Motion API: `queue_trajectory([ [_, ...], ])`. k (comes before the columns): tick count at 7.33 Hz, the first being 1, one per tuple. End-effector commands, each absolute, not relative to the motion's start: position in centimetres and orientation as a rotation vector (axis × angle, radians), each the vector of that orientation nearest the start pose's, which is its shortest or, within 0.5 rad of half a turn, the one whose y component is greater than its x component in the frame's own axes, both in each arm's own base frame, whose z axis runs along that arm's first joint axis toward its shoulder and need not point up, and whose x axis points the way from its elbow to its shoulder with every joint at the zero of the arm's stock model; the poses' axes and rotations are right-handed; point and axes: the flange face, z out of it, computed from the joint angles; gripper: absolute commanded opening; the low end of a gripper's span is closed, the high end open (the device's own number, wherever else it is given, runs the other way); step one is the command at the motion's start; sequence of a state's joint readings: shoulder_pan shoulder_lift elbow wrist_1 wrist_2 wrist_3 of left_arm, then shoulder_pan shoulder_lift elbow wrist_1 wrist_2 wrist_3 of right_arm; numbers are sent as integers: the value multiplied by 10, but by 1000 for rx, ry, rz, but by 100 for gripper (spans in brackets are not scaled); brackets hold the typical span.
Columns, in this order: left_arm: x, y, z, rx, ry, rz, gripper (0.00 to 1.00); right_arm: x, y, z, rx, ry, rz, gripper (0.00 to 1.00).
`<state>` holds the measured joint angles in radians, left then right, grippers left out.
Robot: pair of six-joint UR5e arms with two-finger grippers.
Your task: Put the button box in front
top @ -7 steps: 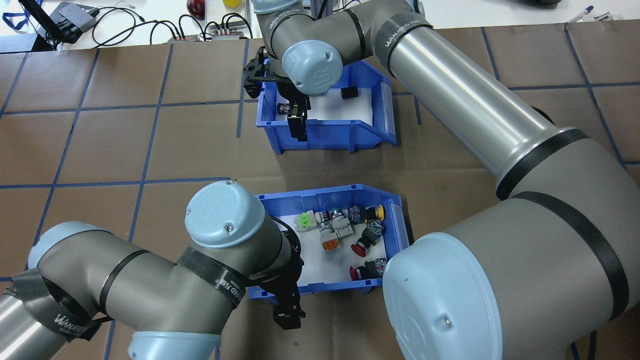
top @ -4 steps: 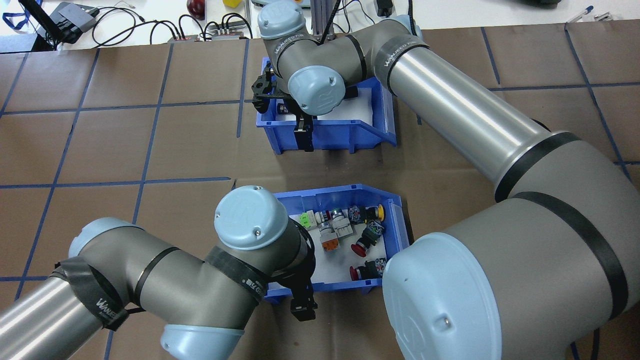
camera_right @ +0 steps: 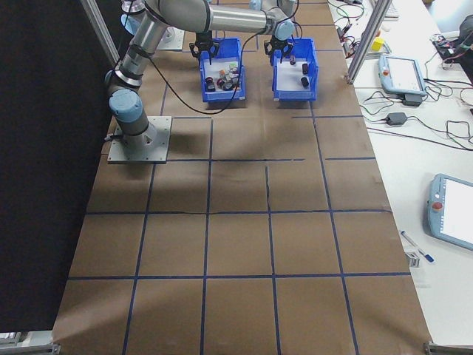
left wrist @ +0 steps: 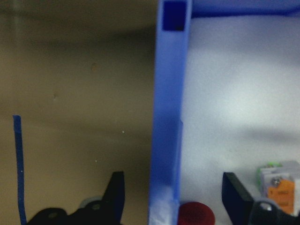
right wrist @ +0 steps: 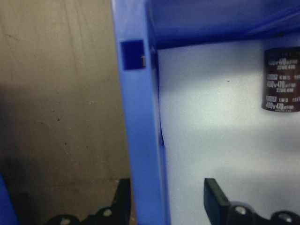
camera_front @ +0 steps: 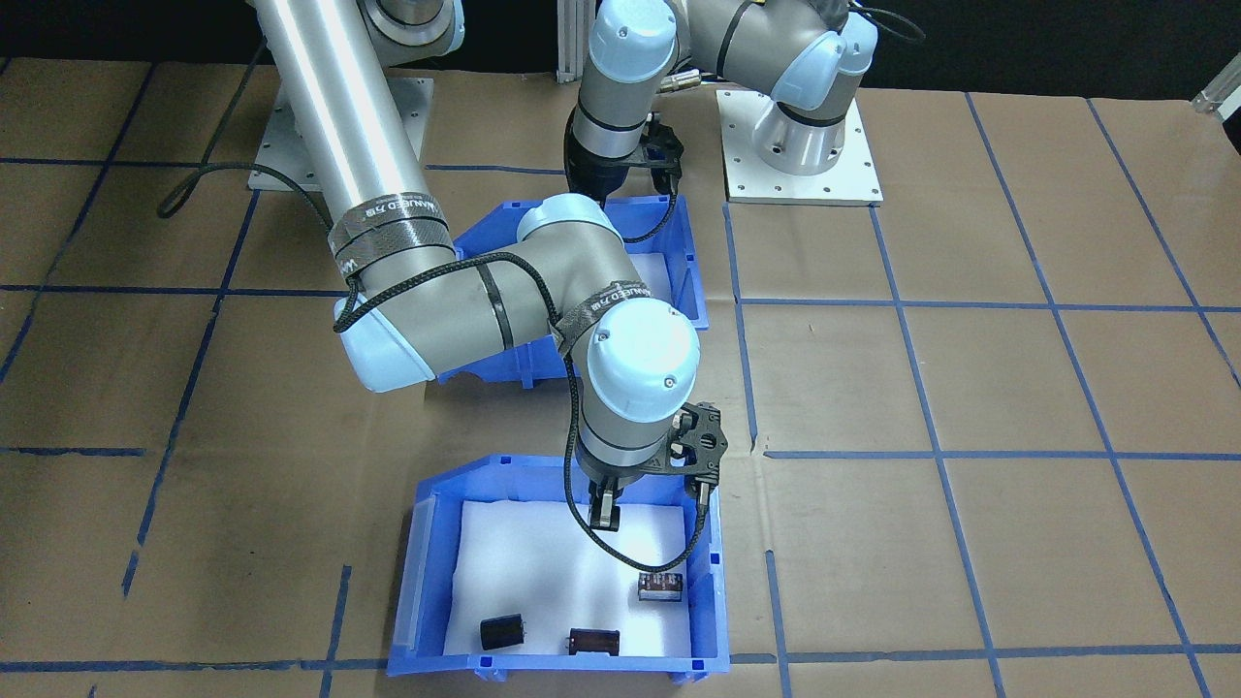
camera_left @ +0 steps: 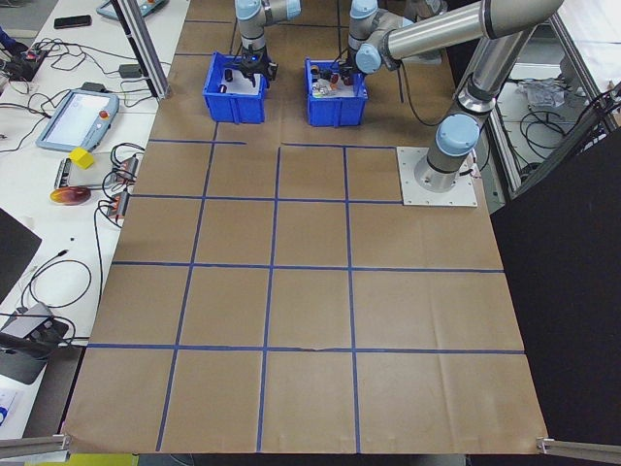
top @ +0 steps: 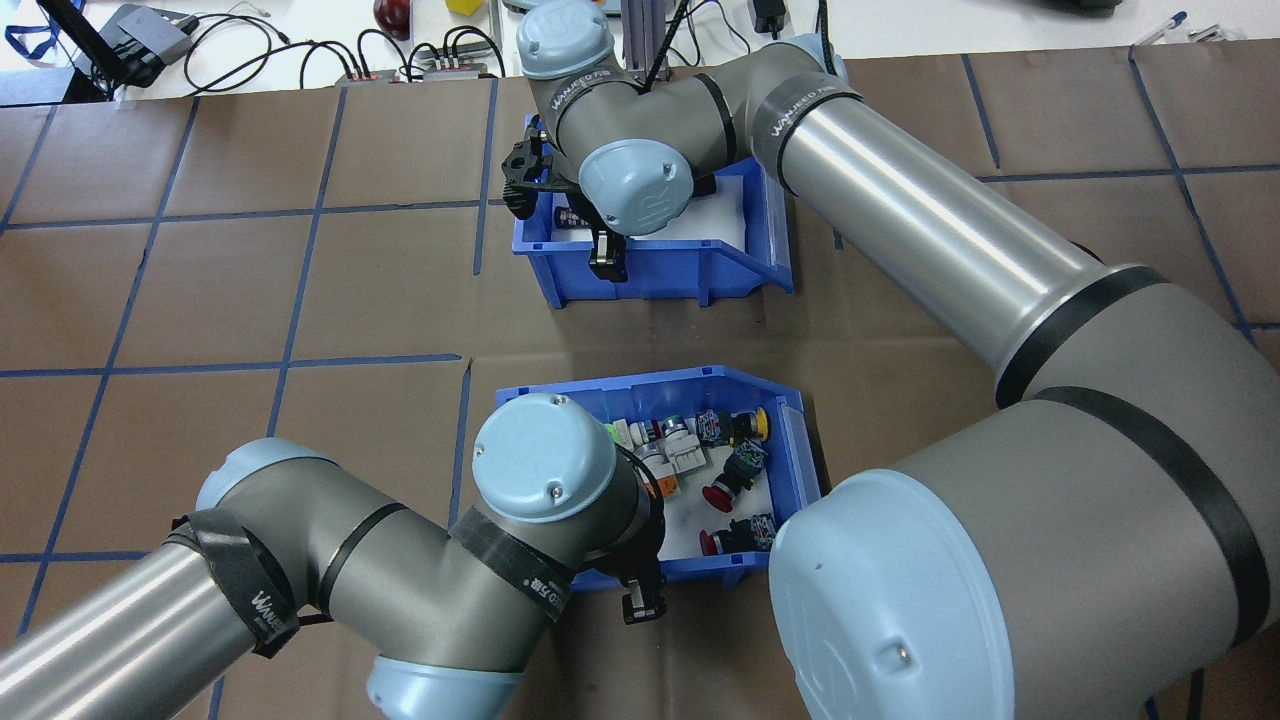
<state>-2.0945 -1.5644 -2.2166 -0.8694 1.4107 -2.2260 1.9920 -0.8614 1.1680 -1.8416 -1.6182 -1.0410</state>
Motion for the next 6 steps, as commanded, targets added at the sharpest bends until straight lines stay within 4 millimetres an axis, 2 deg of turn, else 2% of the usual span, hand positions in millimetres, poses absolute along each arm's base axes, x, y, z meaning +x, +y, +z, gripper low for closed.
queue_trajectory([
  [1,-332,-291,271,-2413,2193,105,0,421,-629,284,-2124,2372,35,9],
  [2,-323,-296,281,-2325,2291,-54,0,420,-626,299,-2128,2378,3,9],
  [4,-311,-303,299,-2343,2298,-180,0,408,-627,321,-2117,2401,-38,8],
  [5,-302,-312,300,-2276,2346,-225,0,386,-633,339,-2119,2451,-52,7],
  [6,-285,-333,302,-2252,2372,-240,0,352,-647,351,-2090,2505,-55,7],
])
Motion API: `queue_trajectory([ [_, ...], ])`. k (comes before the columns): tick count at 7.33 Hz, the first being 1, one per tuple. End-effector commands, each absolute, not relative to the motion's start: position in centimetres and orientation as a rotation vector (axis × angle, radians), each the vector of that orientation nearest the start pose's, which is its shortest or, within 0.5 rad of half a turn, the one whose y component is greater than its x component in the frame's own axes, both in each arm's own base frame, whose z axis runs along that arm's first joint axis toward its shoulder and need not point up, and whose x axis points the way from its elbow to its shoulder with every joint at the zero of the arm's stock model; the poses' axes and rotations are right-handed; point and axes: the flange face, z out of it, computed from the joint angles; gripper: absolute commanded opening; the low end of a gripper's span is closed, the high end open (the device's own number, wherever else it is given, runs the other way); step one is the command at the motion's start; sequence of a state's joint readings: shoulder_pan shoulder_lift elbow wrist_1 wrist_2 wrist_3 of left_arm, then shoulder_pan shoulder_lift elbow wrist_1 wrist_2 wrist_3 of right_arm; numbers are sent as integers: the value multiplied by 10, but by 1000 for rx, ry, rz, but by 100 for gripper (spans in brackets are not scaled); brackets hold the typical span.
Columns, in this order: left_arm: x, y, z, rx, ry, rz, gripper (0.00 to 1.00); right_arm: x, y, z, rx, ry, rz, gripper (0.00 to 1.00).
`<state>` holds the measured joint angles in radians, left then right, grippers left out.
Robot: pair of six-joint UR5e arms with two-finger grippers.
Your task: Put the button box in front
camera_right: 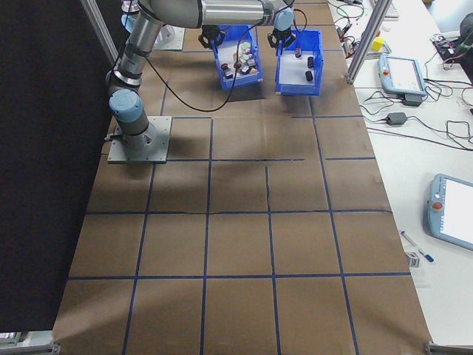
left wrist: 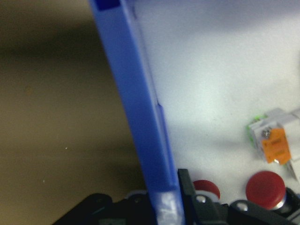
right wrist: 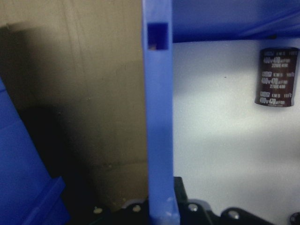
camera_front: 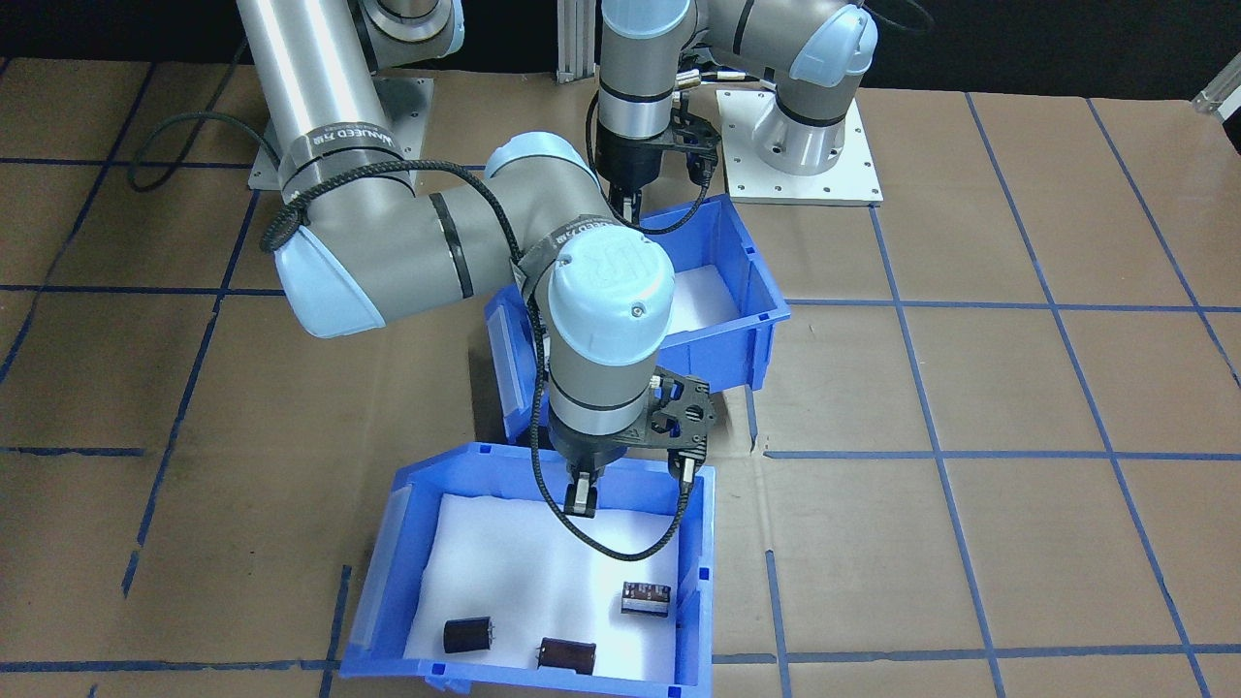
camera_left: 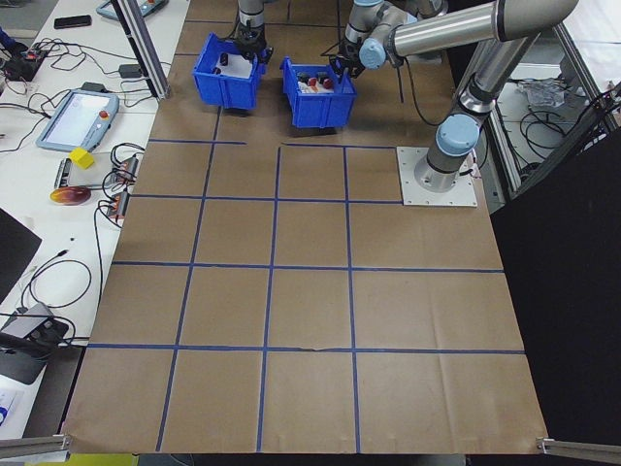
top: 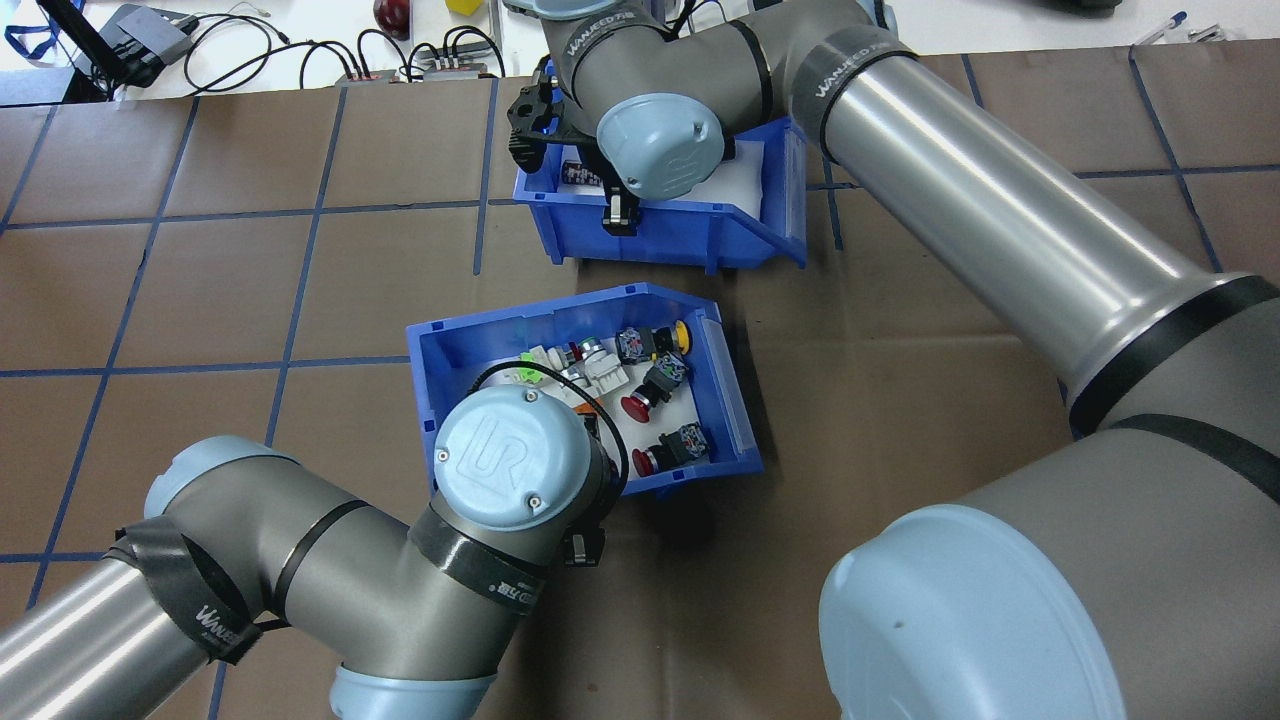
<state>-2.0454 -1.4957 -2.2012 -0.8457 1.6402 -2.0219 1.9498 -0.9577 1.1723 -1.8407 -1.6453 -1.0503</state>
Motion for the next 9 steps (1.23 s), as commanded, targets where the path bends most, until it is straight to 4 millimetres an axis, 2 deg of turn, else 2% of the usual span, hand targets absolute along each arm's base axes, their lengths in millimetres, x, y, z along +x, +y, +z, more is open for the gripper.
queue_trajectory([
  [1,-265,-355,297,-2292,2317,-233,0,305,-667,360,-2116,2491,-58,7],
  [2,-255,-368,297,-2284,2325,-239,0,264,-680,371,-2113,2505,-66,7],
  [3,-255,-386,307,-2306,2401,-224,0,230,-684,379,-2130,2494,-62,6],
  [4,-253,-416,303,-2372,2403,-159,0,198,-681,377,-2169,2457,-27,6],
  [6,-277,-485,296,-2394,2452,-35,0,122,-657,385,-2148,2444,5,6],
  [7,-292,-511,291,-2383,2476,-15,0,94,-638,388,-2167,2421,22,6],
  [8,-304,-530,288,-2395,2518,89,0,65,-619,392,-2174,2401,38,6],
  [9,-313,-544,282,-2384,2542,133,0,49,-595,390,-2180,2380,51,6],
])
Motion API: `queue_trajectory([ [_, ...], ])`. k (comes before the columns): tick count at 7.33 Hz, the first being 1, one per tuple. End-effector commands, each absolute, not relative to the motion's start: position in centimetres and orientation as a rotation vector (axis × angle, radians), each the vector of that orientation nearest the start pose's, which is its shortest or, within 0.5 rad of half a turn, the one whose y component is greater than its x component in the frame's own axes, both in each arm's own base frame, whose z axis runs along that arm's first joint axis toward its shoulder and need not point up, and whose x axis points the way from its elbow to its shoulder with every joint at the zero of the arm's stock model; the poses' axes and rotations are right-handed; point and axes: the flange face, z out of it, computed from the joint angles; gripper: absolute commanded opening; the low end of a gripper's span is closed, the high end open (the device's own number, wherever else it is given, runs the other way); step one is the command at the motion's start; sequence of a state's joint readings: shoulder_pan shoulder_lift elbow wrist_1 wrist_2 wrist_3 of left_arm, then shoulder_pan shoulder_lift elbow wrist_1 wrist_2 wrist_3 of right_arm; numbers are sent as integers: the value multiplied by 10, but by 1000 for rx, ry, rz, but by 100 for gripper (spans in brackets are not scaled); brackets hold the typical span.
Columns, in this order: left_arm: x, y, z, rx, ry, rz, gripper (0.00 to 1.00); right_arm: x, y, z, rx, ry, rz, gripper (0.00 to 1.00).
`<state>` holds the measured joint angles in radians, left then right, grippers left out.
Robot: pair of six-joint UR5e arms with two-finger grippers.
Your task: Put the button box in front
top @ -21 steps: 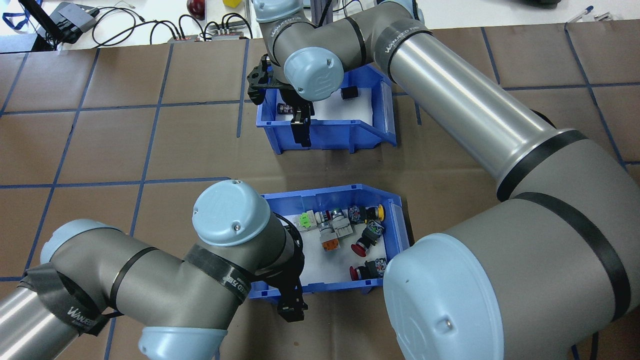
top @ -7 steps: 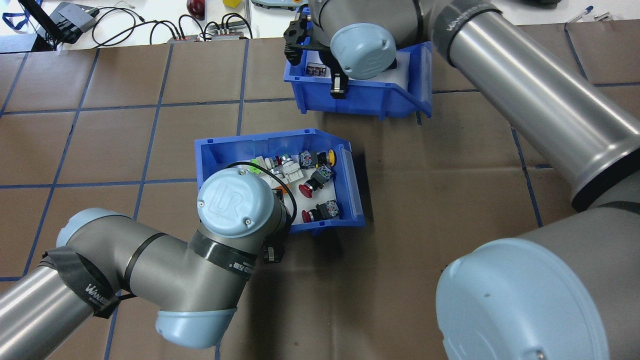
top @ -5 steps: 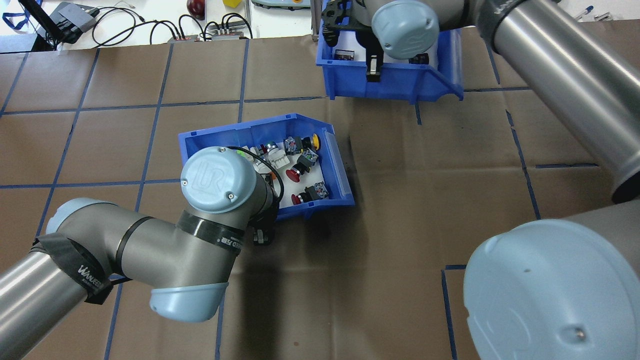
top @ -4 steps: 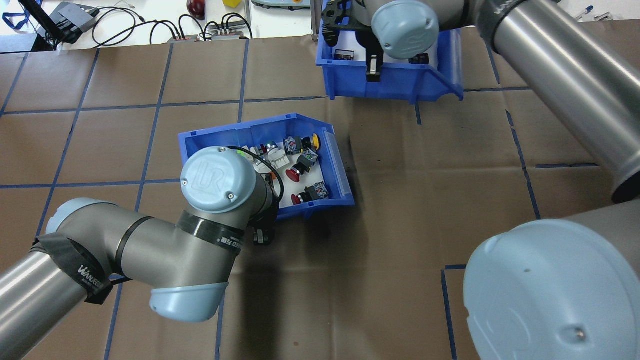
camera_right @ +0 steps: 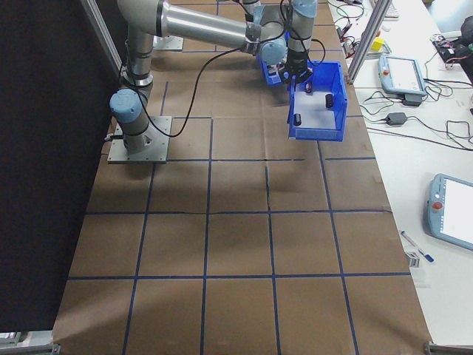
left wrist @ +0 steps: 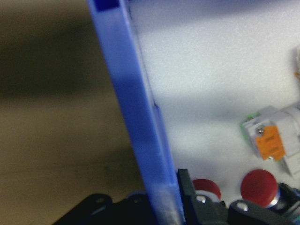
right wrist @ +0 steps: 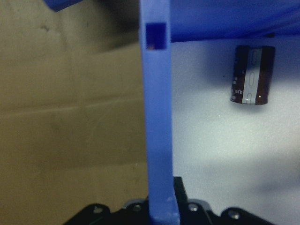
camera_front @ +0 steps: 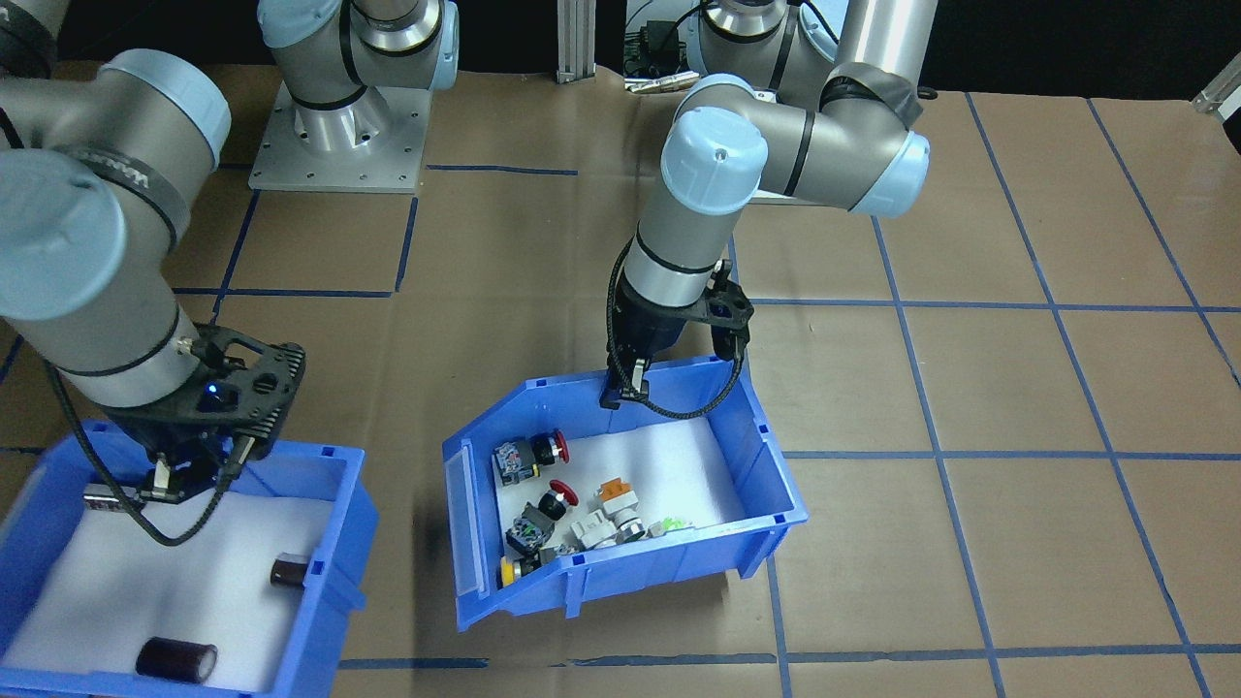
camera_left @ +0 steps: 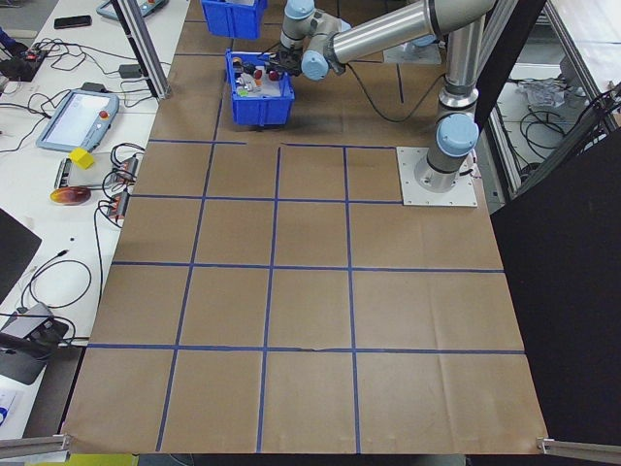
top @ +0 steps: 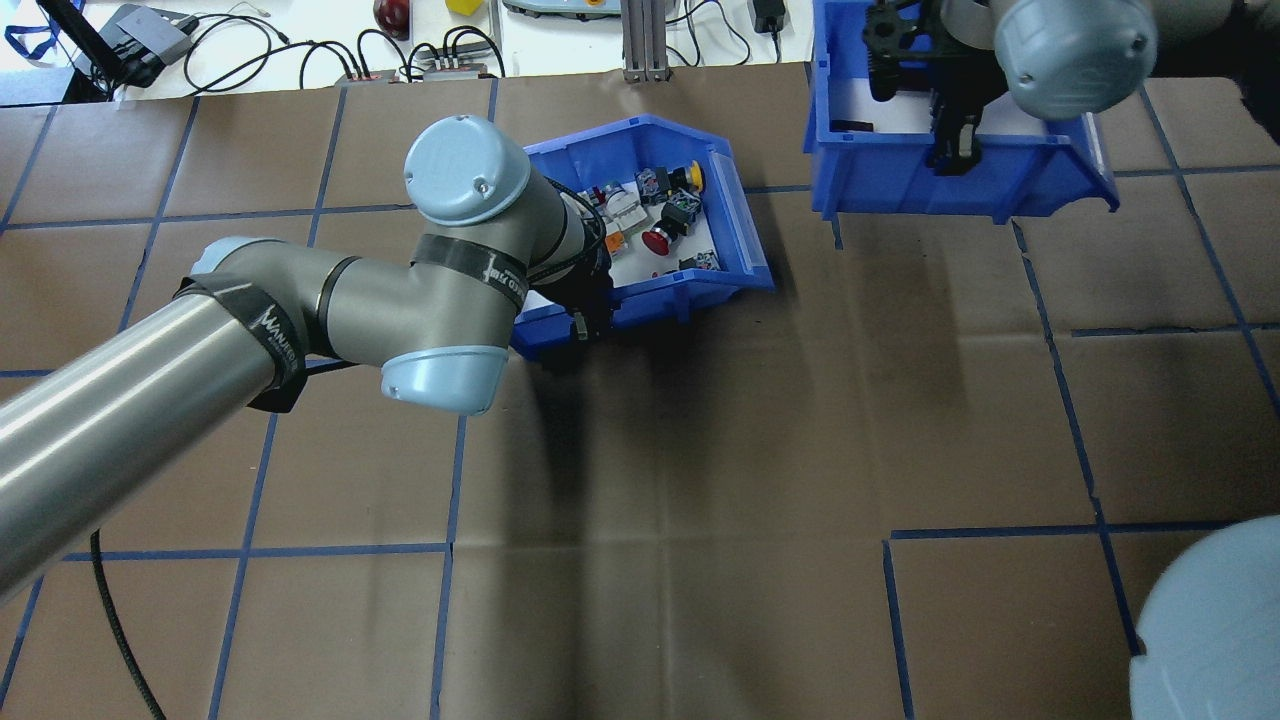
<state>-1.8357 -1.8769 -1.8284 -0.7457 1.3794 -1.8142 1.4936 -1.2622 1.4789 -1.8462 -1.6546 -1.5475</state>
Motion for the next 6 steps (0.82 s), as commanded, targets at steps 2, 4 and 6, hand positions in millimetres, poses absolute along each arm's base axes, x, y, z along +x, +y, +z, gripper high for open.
queue_trajectory([
  [2,-336,-567,280,-2249,2677,89,0,22,-552,384,-2151,2356,43,6],
  [4,-348,-573,271,-2212,2680,75,0,-5,-518,376,-2160,2315,64,6],
  [6,-342,-574,264,-2028,2704,-67,0,-10,-499,367,-2146,2309,77,6],
])
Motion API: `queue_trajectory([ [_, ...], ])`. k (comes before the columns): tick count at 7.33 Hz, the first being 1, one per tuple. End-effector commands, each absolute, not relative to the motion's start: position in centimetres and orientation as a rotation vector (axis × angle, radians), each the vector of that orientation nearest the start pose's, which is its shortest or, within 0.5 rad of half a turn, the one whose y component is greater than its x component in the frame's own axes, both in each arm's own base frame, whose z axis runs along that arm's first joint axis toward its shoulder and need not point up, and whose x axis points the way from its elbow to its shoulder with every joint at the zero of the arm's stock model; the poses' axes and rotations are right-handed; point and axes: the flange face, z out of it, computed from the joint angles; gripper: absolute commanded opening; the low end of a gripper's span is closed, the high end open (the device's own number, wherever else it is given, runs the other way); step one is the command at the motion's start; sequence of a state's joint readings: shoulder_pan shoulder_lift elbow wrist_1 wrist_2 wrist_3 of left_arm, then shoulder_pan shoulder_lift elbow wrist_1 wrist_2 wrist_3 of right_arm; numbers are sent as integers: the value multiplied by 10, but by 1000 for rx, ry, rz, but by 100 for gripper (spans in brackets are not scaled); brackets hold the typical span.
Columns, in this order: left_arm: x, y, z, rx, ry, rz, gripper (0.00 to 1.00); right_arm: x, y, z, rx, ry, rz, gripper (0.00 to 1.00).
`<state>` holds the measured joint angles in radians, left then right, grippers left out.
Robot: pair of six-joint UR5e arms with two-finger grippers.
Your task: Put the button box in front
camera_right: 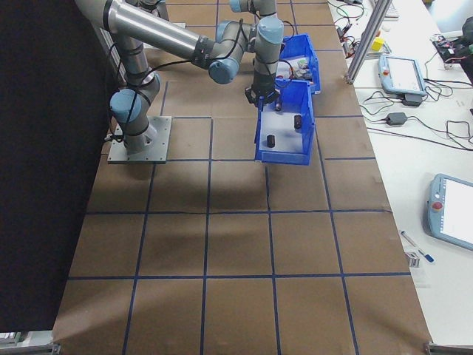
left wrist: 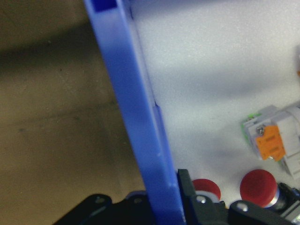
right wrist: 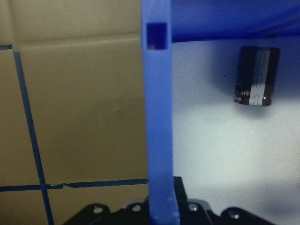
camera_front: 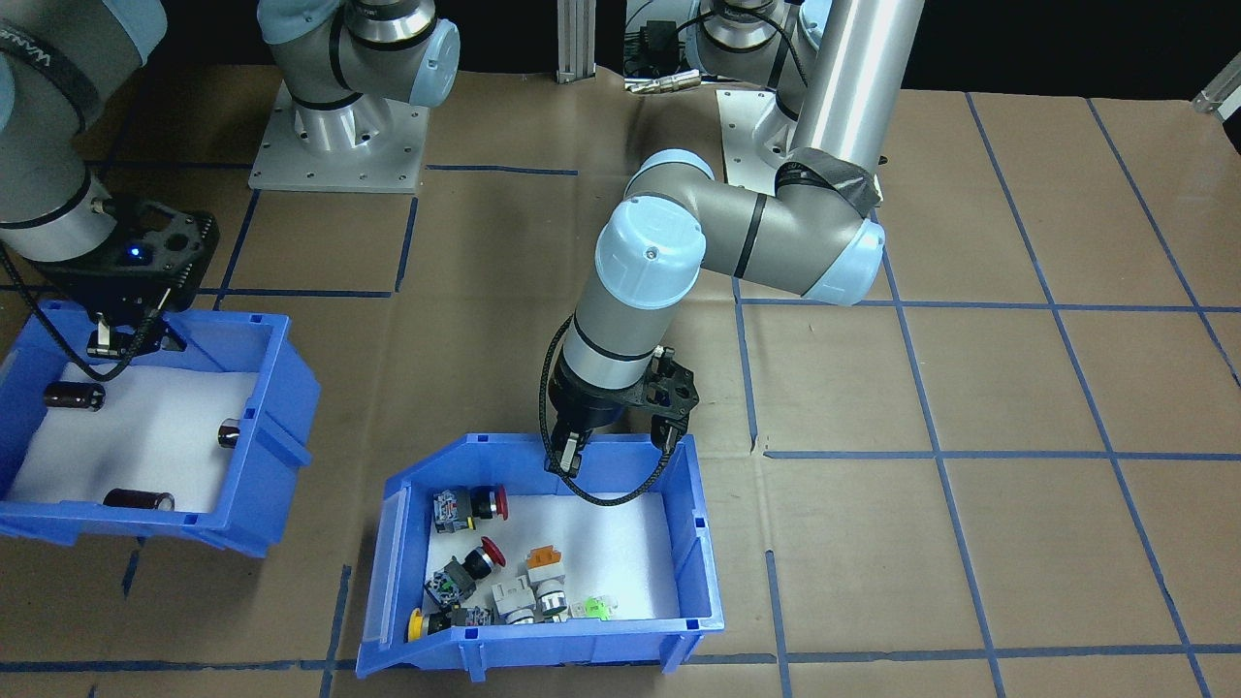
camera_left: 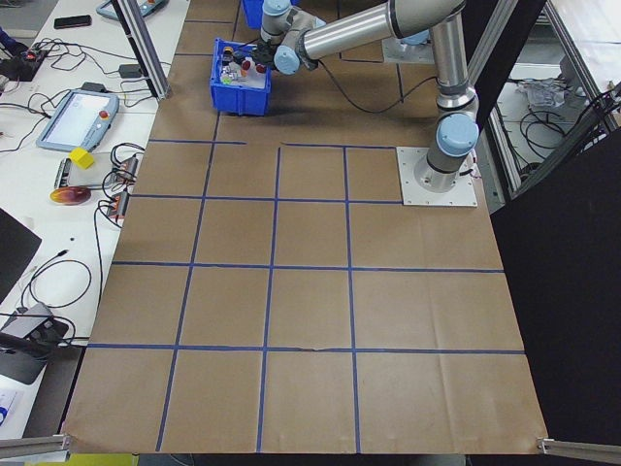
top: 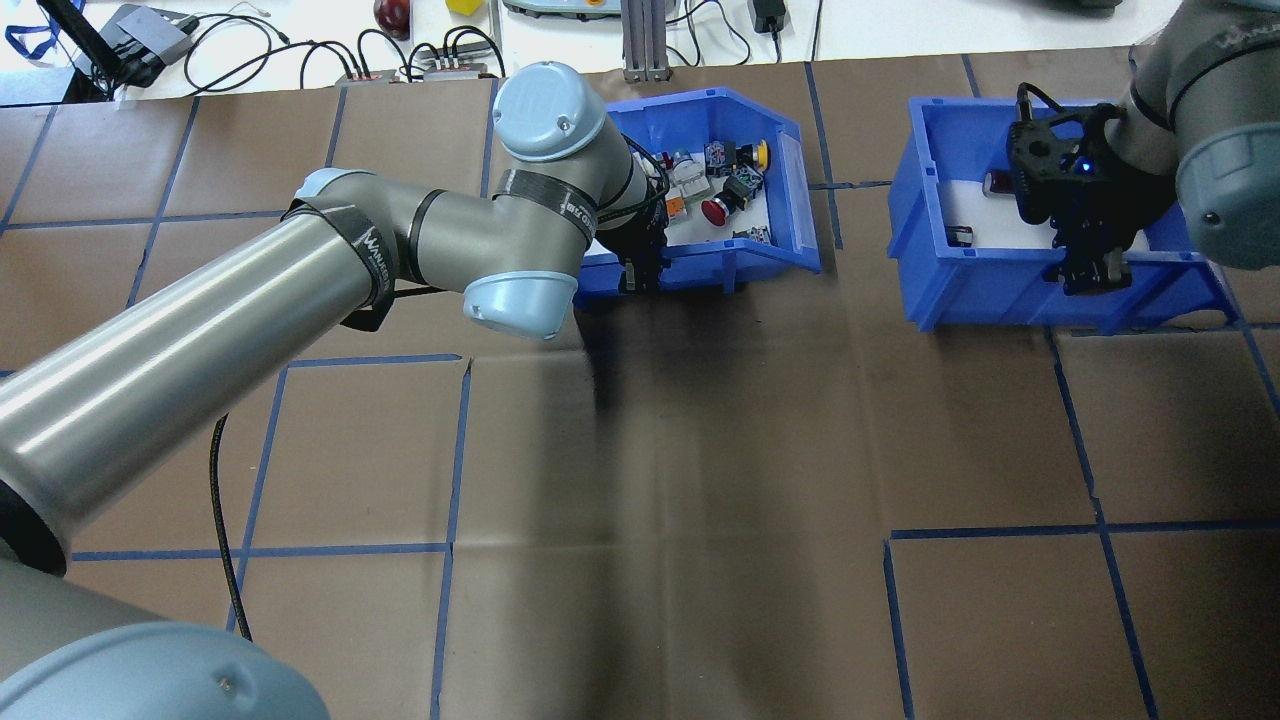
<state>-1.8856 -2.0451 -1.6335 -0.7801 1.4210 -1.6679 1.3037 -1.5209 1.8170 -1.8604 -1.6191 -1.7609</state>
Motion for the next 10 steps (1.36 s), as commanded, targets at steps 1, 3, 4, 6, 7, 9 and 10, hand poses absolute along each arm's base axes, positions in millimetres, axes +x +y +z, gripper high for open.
queue_trajectory([
  [1,-342,-575,260,-2029,2682,-49,0,-9,-496,363,-2143,2305,84,6],
  [3,-353,-582,262,-2107,2640,-35,0,-9,-495,362,-2143,2302,91,7],
  [4,-354,-584,266,-2111,2631,-28,0,-9,-493,359,-2162,2276,98,7],
  [6,-354,-576,248,-2066,2611,8,99,-4,-483,356,-2175,2261,111,7],
  [7,-354,-572,254,-2032,2582,55,100,-4,-483,356,-2190,2245,111,7],
  [9,-334,-552,336,-1886,2591,133,100,-4,-481,357,-2232,2199,112,7],
  [10,-307,-544,369,-1715,2655,182,100,-1,-475,359,-2229,2199,111,7],
])
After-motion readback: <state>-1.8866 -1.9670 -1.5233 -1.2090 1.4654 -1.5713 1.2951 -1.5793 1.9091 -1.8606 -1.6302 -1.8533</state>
